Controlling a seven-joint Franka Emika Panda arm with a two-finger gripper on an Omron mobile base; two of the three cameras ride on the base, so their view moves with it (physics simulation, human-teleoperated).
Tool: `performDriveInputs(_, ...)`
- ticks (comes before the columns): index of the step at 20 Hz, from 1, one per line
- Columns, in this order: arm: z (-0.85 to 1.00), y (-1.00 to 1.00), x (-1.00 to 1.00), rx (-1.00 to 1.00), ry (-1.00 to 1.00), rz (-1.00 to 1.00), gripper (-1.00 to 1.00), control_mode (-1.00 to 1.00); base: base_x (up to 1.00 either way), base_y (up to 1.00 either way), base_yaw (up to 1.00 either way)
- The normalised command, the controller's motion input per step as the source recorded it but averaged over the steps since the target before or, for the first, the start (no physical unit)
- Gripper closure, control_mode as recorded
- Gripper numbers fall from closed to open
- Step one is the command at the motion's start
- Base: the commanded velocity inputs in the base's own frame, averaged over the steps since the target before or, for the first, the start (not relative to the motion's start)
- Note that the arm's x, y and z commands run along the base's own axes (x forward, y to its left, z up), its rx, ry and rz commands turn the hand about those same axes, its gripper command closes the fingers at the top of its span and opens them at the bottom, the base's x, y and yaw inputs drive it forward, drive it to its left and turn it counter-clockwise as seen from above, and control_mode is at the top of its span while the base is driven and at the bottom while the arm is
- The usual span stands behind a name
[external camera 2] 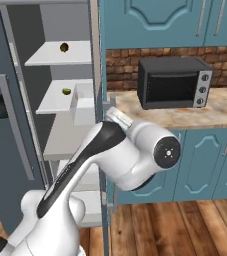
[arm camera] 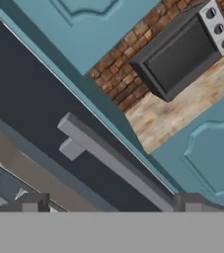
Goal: Place the peach in the correct fridge rack based on whether it is a fruit or vegetable. Finally, close the fridge door.
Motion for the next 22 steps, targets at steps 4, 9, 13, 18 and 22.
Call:
performDriveInputs(4, -0.33, 0.0, 0.46, 0.07, 0.09, 0.0, -1.0, -1.0, 0.0, 0.0, 0.0)
performDriveInputs(9, -0.36, 0.0, 0.35, 0.06, 0.12, 0.03, -1.0, -1.0, 0.0, 0.0, 0.0)
performDriveInputs(13, -0.35, 0.0, 0.36, 0.06, 0.13, 0.07, -1.0, -1.0, 0.0, 0.0, 0.0)
performDriveInputs(18, -0.36, 0.0, 0.44, 0.08, 0.12, 0.09, -1.0, -1.0, 0.0, 0.0, 0.0)
performDriveInputs(22, -0.28, 0.0, 0.43, 0.16, 0.11, 0.09, -1.0, -1.0, 0.0, 0.0, 0.0)
